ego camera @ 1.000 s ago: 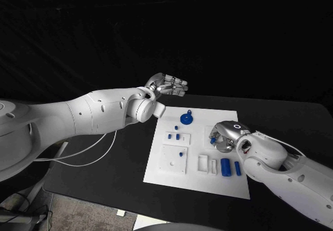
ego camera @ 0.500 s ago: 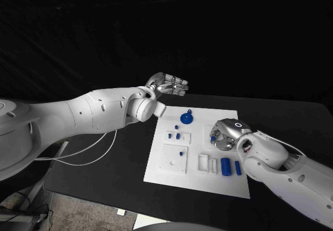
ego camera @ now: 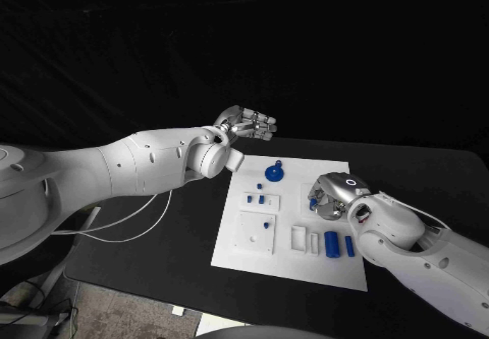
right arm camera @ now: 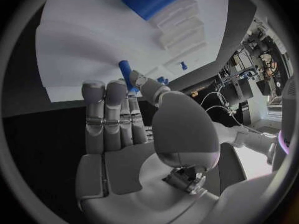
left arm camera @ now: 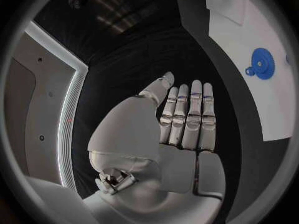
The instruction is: Assemble the parts on the task board
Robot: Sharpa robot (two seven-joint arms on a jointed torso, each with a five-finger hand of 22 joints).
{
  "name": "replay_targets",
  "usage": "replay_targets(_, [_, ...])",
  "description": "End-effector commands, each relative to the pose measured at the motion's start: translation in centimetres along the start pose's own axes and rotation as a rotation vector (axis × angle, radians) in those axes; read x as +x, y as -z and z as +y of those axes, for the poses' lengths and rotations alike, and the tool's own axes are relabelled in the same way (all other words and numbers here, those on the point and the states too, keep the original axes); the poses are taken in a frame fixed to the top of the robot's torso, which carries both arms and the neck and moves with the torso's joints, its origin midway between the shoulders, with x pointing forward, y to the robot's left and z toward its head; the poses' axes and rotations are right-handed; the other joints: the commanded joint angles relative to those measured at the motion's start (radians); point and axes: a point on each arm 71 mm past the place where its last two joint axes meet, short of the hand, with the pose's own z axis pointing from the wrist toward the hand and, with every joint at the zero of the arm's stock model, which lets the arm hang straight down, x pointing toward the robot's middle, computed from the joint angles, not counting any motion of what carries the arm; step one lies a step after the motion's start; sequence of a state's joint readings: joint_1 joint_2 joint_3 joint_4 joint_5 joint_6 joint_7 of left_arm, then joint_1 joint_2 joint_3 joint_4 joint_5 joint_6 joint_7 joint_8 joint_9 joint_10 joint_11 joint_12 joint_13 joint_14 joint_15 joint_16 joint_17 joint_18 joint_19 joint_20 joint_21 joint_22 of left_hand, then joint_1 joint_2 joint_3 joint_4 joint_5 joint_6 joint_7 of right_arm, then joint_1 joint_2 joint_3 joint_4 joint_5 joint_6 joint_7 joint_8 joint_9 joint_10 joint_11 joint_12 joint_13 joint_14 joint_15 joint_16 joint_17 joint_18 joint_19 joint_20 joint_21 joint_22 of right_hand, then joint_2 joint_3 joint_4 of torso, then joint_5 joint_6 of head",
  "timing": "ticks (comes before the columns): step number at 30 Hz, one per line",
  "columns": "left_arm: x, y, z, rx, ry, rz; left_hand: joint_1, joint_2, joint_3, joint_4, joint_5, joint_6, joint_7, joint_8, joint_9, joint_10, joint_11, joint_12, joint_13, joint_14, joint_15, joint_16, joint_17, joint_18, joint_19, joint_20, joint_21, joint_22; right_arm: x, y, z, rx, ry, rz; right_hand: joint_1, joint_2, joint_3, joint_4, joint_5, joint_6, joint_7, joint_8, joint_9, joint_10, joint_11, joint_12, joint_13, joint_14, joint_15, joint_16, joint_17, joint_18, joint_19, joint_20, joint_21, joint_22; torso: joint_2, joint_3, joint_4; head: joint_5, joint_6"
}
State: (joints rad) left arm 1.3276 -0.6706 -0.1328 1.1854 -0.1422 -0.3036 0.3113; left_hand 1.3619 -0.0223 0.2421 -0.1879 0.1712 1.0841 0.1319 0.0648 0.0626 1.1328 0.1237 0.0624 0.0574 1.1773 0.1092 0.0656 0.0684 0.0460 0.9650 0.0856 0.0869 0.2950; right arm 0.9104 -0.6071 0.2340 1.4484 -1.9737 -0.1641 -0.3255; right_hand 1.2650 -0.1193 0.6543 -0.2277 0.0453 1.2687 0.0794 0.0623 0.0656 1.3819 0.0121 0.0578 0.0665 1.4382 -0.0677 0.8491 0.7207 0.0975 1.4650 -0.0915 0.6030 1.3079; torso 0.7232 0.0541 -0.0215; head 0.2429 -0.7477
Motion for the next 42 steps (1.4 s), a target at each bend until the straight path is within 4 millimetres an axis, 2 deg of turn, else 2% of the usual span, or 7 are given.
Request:
replay_targets(1, [0.2, -0.1, -0.2, 0.008, 0.0, 0.016, 0.012, -0.002, 0.0, 0.004, -0.003, 0.0, 0.001, 0.0, 0.0, -0.006, 0.001, -0.002, 0.0, -0.007, 0.001, -0.003, -0.001, -0.011, 0.002, 0.006, 0.004, -0.001, -0.6, 0.1, 0.2, 0.002, -0.041, -0.028, -0.001, 0.007, 0.005, 0.001, 0.004, 0.017, -0.007, 0.002, 0.011, 0.011, 0.0, 0.003, 0.0, 0.002, -0.007, -0.006, 0.002, -0.009, 0.05, -0.008, 0.006, 0.07, 0.0, -0.0002, 0.0001, 0.002, 0.0])
replay_targets(12, [0.1, -0.1, -0.2, 0.006, -0.001, 0.015, 0.014, -0.001, 0.002, 0.003, -0.001, 0.0, 0.001, 0.0, 0.0, -0.005, 0.001, -0.002, 0.0, -0.007, 0.001, -0.003, -0.001, -0.011, 0.002, 0.005, 0.005, -0.001, -2.3, 0.3, 0.0, 0.028, -0.26, 0.011, -0.007, 0.014, 0.001, -0.004, 0.005, 0.016, -0.006, 0.002, 0.013, 0.01, 0.0, 0.003, 0.0, 0.004, -0.007, -0.01, 0.003, -0.004, 0.049, -0.007, 0.005, 0.069, -0.001, -0.0022, -0.0015, 0.004, 0.0])
replay_targets(17, [0.0, -0.1, -0.1, 0.006, -0.002, 0.013, 0.014, -0.001, 0.002, 0.003, -0.001, 0.0, 0.001, 0.0, 0.0, -0.005, 0.001, -0.002, 0.0, -0.007, 0.001, -0.003, -0.001, -0.011, 0.002, 0.005, 0.005, -0.001, -2.9, 0.5, 1.0, -0.004, -0.32, 0.017, -0.007, 0.017, -0.002, -0.006, 0.005, 0.015, -0.006, 0.002, 0.014, 0.01, 0.0, 0.003, 0.0, 0.004, -0.007, -0.012, 0.004, -0.003, 0.049, -0.007, 0.004, 0.069, 0.0, -0.0003, -0.0019, 0.012, -0.004])
replay_targets(20, [0.0, -0.1, -0.1, 0.005, -0.002, 0.012, 0.014, -0.001, 0.002, 0.003, -0.001, 0.0, 0.001, 0.0, 0.0, -0.005, 0.001, -0.002, 0.0, -0.007, 0.001, -0.003, -0.001, -0.011, 0.002, 0.005, 0.005, -0.001, -3.1, 0.5, 1.7, -0.023, -0.327, 0.015, -0.008, 0.018, -0.004, -0.007, 0.005, 0.015, -0.006, 0.002, 0.014, 0.01, 0.0, 0.003, 0.0, 0.004, -0.007, -0.012, 0.004, -0.002, 0.048, -0.007, 0.003, 0.069, -0.001, -0.0008, -0.0023, 0.015, -0.006])
replay_targets(26, [0.1, -0.3, -0.1, 0.006, -0.003, 0.012, 0.014, -0.001, 0.002, 0.003, -0.001, 0.0, 0.001, 0.0, 0.0, -0.005, 0.001, -0.002, 0.0, -0.007, 0.001, -0.003, -0.001, -0.011, 0.002, 0.005, 0.005, -0.001, -3.0, 0.5, 4.2, -0.093, -0.299, 0.004, -0.008, 0.019, -0.005, -0.007, 0.005, 0.015, -0.006, 0.002, 0.014, 0.009, 0.0, 0.003, 0.0, 0.005, -0.007, -0.013, 0.004, -0.002, 0.048, -0.007, 0.005, 0.069, -0.002, -0.0027, -0.003, 0.025, -0.006])
replay_targets(34, [0.4, -0.5, -0.2, 0.007, -0.003, 0.016, 0.014, -0.001, 0.002, 0.003, -0.001, 0.0, 0.001, 0.0, 0.0, -0.005, 0.001, -0.002, 0.0, -0.007, 0.001, -0.003, -0.001, -0.011, 0.002, 0.005, 0.005, -0.001, -1.8, 0.8, 7.8, -0.188, -0.235, -0.001, -0.008, 0.021, -0.008, -0.01, 0.005, 0.015, -0.006, 0.002, 0.015, 0.01, 0.0, 0.003, 0.0, 0.005, -0.007, -0.014, 0.004, -0.002, 0.048, -0.006, 0.003, 0.069, -0.001, -0.0032, 0.0003, 0.043, -0.013])
replay_targets(42, [0.8, -0.7, -0.2, 0.008, -0.001, 0.022, 0.014, -0.001, 0.002, 0.003, -0.001, 0.0, 0.001, 0.0, 0.0, -0.005, 0.001, -0.002, 0.0, -0.007, 0.001, -0.003, -0.001, -0.011, 0.002, 0.005, 0.005, -0.001, -0.6, 1.4, 11.3, -0.288, -0.132, -0.027, -0.007, 0.021, -0.009, -0.015, 0.004, 0.017, -0.007, 0.002, 0.015, 0.011, -0.001, 0.003, 0.0, 0.005, -0.007, -0.014, 0.005, -0.003, 0.049, -0.007, 0.003, 0.069, 0.0, -0.002, -0.0007, 0.056, -0.022])
